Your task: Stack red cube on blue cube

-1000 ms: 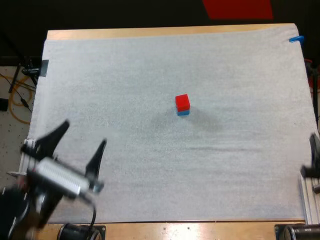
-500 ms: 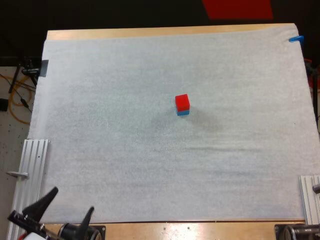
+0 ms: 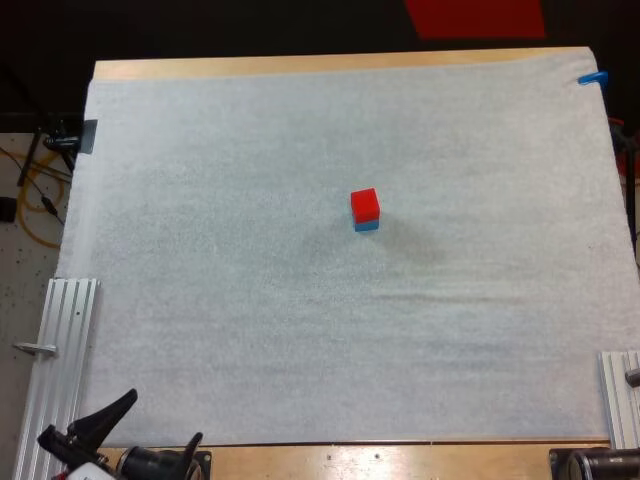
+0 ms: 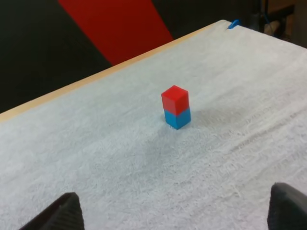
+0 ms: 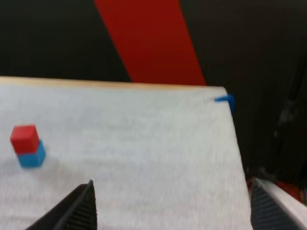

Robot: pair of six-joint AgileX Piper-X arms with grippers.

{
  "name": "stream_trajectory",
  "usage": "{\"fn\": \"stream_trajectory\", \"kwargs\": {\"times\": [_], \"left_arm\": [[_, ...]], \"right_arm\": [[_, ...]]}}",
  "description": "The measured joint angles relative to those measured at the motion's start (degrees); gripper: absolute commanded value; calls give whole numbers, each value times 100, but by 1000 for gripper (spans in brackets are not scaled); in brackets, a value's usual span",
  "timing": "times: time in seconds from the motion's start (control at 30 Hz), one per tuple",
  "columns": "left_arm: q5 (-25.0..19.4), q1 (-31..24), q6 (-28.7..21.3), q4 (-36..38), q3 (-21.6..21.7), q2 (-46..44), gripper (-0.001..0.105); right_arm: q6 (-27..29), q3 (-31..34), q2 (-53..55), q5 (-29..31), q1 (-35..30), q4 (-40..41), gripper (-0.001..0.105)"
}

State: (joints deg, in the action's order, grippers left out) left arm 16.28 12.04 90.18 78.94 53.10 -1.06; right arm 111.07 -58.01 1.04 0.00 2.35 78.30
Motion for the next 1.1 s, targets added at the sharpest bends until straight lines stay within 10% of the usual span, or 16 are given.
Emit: {"fn": "stream_trajectory", "kwargs": {"times": [0.57, 1.1], "left_arm": [[5, 0, 0, -1499, -1762, 22, 75], [5, 0, 73, -1520, -2180, 35, 75]], "right_arm": [[-93, 1749, -11, -624, 0, -1172, 65], [-333, 2711, -32, -743, 0, -1682, 65]]}}
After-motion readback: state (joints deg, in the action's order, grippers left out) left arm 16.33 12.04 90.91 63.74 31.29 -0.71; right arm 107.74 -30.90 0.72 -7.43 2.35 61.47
